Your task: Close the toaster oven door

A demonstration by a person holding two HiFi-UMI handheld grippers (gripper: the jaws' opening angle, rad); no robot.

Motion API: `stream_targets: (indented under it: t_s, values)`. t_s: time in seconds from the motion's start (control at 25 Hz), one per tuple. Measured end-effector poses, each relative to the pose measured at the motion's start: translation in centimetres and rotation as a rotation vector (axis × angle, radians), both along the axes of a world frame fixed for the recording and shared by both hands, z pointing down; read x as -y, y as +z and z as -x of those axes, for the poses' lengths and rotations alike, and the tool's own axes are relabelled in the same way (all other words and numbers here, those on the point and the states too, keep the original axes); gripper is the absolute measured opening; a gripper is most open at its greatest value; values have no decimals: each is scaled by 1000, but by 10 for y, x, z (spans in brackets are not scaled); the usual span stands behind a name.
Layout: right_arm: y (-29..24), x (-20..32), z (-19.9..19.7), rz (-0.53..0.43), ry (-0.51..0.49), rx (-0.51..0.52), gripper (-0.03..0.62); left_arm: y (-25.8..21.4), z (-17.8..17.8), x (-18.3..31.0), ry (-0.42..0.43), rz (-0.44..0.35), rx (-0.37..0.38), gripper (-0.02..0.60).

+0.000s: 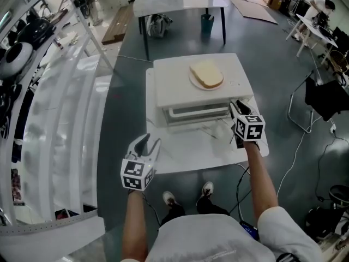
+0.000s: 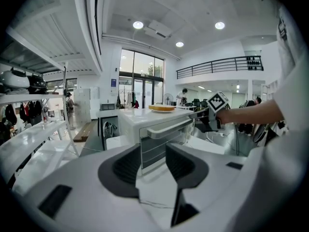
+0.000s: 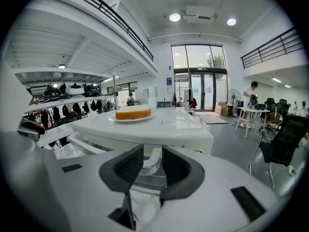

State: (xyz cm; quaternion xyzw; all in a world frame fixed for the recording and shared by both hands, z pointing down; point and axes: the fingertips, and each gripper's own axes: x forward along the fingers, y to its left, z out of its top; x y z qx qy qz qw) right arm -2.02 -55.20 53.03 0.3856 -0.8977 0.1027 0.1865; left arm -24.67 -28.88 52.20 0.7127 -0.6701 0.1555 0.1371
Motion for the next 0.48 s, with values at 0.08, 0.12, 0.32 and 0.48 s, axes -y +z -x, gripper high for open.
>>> stream_targets:
  t_s: [0.08, 0.12, 0.32, 0.48]
  values:
    - [-5, -6, -4, -8, -1, 2, 115, -6, 1, 1, 3, -9, 7, 167]
    - [-8, -9, -6, -12, -2, 4, 115, -9, 2, 2, 4, -15, 10, 167]
    - [-28, -27, -15, -42, -15, 6, 120, -27, 2, 9, 17, -52, 26, 166]
    - [-58, -43, -17, -102, -38, 12, 127, -48, 2, 17, 30, -98, 47, 166]
